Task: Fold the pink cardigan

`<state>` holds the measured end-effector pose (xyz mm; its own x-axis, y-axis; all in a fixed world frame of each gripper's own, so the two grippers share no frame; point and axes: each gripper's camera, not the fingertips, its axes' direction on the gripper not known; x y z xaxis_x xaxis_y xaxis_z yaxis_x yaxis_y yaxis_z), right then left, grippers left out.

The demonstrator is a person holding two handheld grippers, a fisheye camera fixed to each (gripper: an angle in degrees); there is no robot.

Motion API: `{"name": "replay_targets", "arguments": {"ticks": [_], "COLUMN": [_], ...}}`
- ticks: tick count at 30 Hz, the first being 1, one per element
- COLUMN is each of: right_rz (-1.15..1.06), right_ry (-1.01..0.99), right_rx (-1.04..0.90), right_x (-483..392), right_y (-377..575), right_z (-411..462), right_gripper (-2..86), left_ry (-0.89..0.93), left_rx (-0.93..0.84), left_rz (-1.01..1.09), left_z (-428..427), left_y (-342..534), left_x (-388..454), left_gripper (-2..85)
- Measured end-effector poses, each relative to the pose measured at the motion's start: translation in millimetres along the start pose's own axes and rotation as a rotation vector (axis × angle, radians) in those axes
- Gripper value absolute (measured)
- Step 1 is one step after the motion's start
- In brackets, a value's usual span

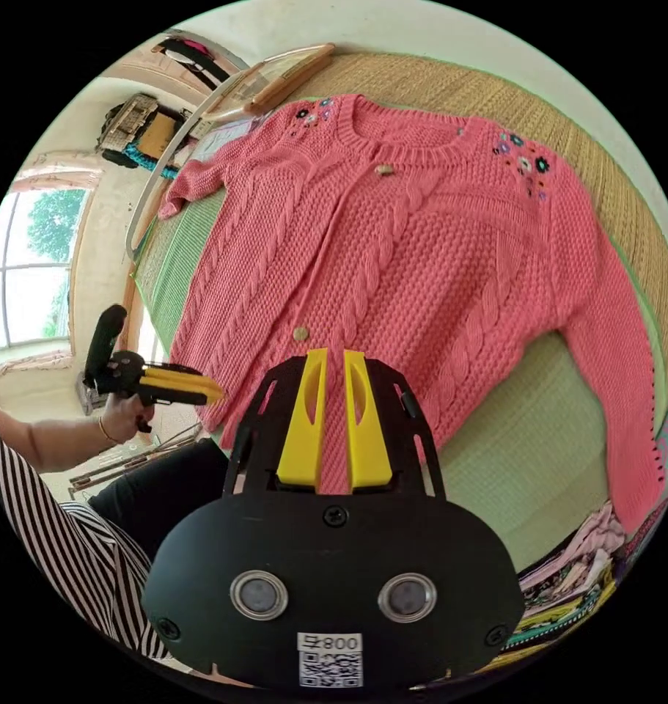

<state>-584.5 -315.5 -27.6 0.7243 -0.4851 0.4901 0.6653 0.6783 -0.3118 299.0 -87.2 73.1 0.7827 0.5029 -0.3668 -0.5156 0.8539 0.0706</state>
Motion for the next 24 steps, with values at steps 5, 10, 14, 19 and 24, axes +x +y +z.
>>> {"name": "replay_targets", "arguments": {"ticks": [5, 10, 14, 19, 24], "right_rz": [0.031, 0.034, 0.042, 0.036, 0.030], "right_ry": [-0.032, 0.054, 0.022, 0.019, -0.080], "right_rx": [-0.212, -0.247, -0.271, -0.229, 0.017], "right_x": [-18.3, -7.4, 1.6, -12.9, -16.8], "right_y": [40.6, 46.0, 49.6, 43.0, 2.5], "right_z": [56.6, 50.8, 47.4, 29.6, -24.0], "right_gripper": [0.8, 0.2, 0.1, 0.3, 0.9], "left_ry": [-0.072, -0.324, -0.230, -0.260, -0.087], "left_rx": [-0.016, -0.013, -0.018, 0.006, 0.041], "left_rz": [-0.064, -0.042, -0.083, -0.056, 0.042], "left_z": [-2.5, -17.7, -16.9, -17.0, -11.2], "left_y": [0.4, 0.6, 3.0, 3.5, -2.6], "left_x": [-31.5, -24.6, -35.6, -19.8, 6.6], "left_gripper": [0.4, 0.1, 0.1, 0.2, 0.4]}}
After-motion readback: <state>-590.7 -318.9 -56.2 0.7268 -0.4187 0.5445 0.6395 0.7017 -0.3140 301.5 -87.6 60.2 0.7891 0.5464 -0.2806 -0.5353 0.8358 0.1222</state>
